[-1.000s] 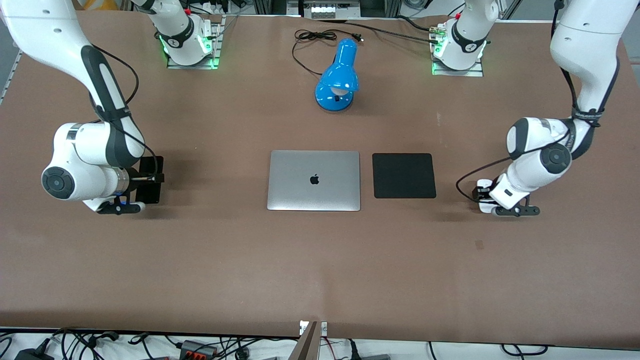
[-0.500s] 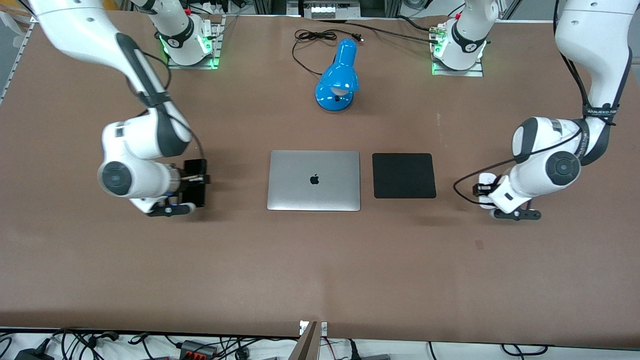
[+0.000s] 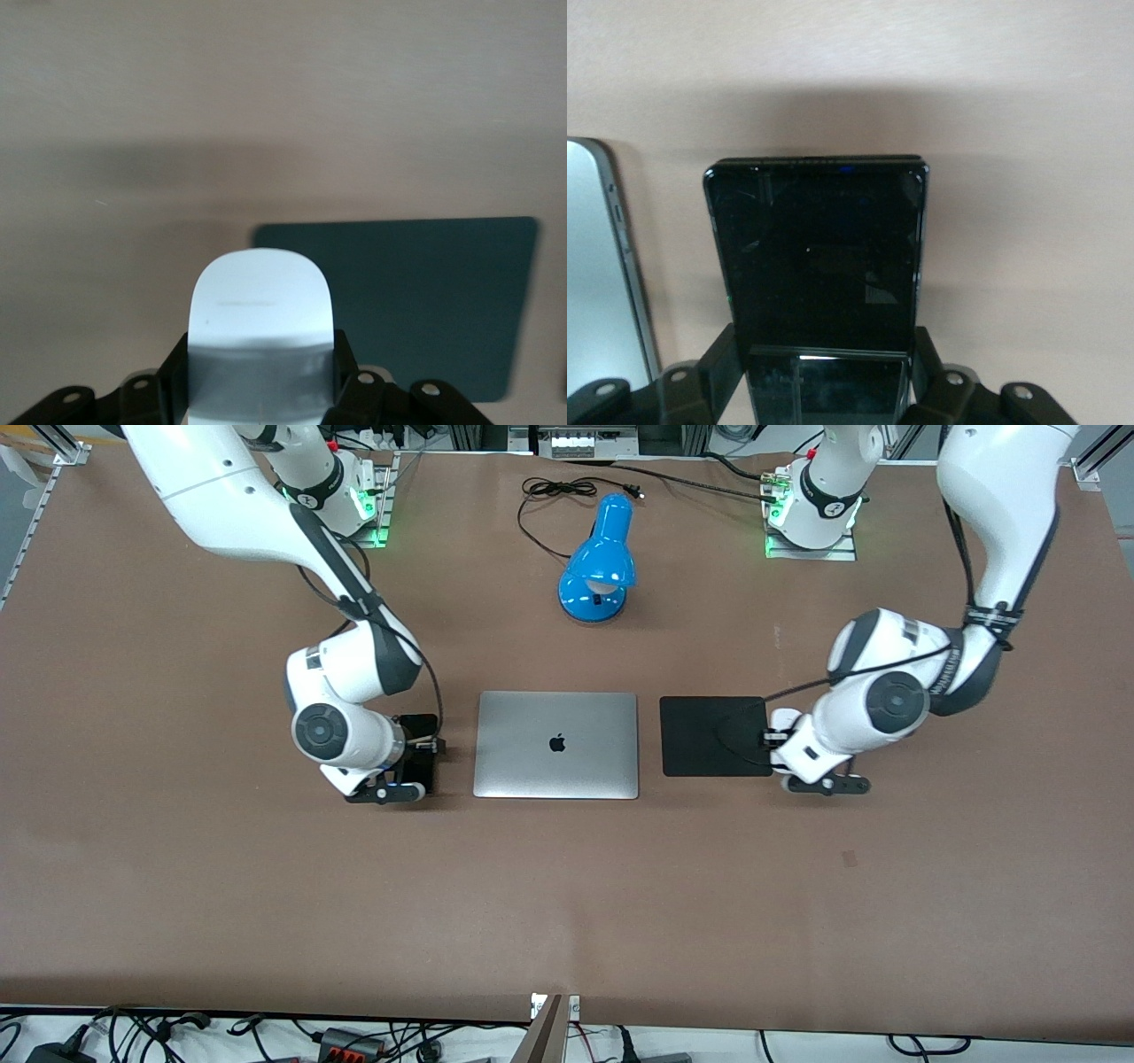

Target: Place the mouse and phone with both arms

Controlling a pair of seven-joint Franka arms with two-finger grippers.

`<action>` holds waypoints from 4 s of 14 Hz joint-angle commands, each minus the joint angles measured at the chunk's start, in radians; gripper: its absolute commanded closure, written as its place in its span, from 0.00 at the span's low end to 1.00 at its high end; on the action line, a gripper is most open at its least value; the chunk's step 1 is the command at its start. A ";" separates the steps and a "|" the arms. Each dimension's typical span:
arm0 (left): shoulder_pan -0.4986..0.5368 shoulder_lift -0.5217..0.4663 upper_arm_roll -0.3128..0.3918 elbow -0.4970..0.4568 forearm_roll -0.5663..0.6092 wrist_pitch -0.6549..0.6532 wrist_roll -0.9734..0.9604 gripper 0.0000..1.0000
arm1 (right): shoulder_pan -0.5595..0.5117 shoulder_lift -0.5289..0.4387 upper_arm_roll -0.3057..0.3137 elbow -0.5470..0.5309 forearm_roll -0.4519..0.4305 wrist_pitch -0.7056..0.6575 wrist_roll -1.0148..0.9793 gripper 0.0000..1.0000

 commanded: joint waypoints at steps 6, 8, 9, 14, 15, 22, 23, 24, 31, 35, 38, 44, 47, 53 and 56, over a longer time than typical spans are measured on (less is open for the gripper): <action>-0.090 0.036 -0.026 -0.095 0.133 0.199 -0.240 0.72 | 0.067 0.040 -0.004 0.017 0.012 0.025 0.018 0.87; -0.091 0.073 -0.023 -0.096 0.189 0.236 -0.315 0.72 | 0.069 0.040 -0.004 0.017 0.010 0.021 0.015 0.87; -0.093 0.082 -0.023 -0.096 0.232 0.238 -0.330 0.72 | 0.069 0.040 -0.004 0.016 0.004 0.021 0.014 0.86; -0.085 0.139 -0.025 -0.109 0.290 0.292 -0.386 0.70 | 0.053 0.038 -0.007 0.014 0.004 0.013 0.014 0.00; -0.084 0.145 -0.023 -0.109 0.290 0.307 -0.389 0.68 | 0.050 0.030 -0.007 0.017 0.006 0.013 0.014 0.00; -0.075 0.121 -0.026 -0.095 0.290 0.276 -0.397 0.00 | 0.035 -0.037 -0.021 0.319 -0.001 -0.344 0.009 0.00; -0.067 0.105 -0.029 -0.087 0.290 0.238 -0.392 0.00 | 0.030 -0.039 -0.025 0.371 -0.004 -0.387 0.009 0.00; -0.064 0.095 -0.031 -0.068 0.290 0.192 -0.387 0.00 | 0.024 -0.057 -0.033 0.411 -0.007 -0.422 0.006 0.00; -0.076 0.075 -0.088 0.198 0.252 -0.211 -0.303 0.00 | -0.121 -0.239 -0.044 0.442 -0.008 -0.527 -0.012 0.00; -0.076 0.088 -0.095 0.438 0.171 -0.453 -0.159 0.00 | -0.216 -0.261 -0.047 0.442 -0.007 -0.531 -0.015 0.00; -0.050 0.081 -0.097 0.579 0.163 -0.660 0.006 0.00 | -0.273 -0.295 -0.045 0.442 -0.005 -0.538 -0.102 0.00; -0.056 -0.071 0.198 0.626 -0.088 -0.796 0.418 0.00 | -0.283 -0.345 -0.120 0.454 -0.008 -0.581 -0.263 0.00; -0.174 -0.232 0.423 0.501 -0.185 -0.764 0.490 0.00 | -0.283 -0.394 -0.150 0.470 -0.011 -0.584 -0.314 0.00; -0.189 -0.395 0.463 0.316 -0.178 -0.509 0.489 0.00 | -0.286 -0.522 -0.148 0.269 -0.031 -0.564 -0.360 0.00; -0.193 -0.454 0.465 0.241 -0.181 -0.506 0.487 0.00 | -0.287 -0.647 -0.150 0.084 -0.027 -0.480 -0.360 0.00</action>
